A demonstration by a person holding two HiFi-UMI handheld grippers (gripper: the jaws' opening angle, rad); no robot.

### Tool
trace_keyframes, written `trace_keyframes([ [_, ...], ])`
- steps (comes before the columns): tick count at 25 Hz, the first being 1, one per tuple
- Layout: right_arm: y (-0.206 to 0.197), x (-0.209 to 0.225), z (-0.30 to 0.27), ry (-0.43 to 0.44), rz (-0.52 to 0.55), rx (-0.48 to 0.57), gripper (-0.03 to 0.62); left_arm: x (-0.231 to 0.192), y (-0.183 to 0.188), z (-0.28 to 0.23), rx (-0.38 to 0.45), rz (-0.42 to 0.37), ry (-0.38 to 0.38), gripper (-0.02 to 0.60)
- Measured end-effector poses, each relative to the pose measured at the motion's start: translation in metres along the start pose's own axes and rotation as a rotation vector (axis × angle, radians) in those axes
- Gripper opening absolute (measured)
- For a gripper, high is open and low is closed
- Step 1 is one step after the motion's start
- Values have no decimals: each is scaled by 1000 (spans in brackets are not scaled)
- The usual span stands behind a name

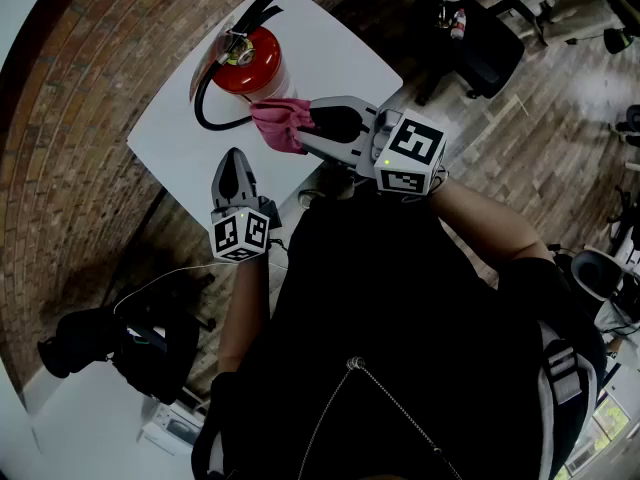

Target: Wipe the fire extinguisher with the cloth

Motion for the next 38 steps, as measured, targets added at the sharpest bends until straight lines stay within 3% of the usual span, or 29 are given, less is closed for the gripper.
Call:
trace_keyframes([
  [9,21,72,58,-13,-26,2,101,71,1,-49,-7,-22,11,8],
  [19,24,135,85,40,-20,-55,101,116,1,-91,-8,-29,78,8],
  [30,2,183,74,143,-62,-141,101,129,-5,-101,0,-20,214,8],
  [38,-14,193,64,206,-68,-182,102,133,-12,-89,8,-11,294,8],
])
Point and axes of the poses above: the fingertips, and each gripper's own axes: z backward along the fingers, x to its right, y out of its top, the point moved 6 cm from there along z, backward along the fingers, and after that the axes turned 1 degree about y, right-handed, at the moved point
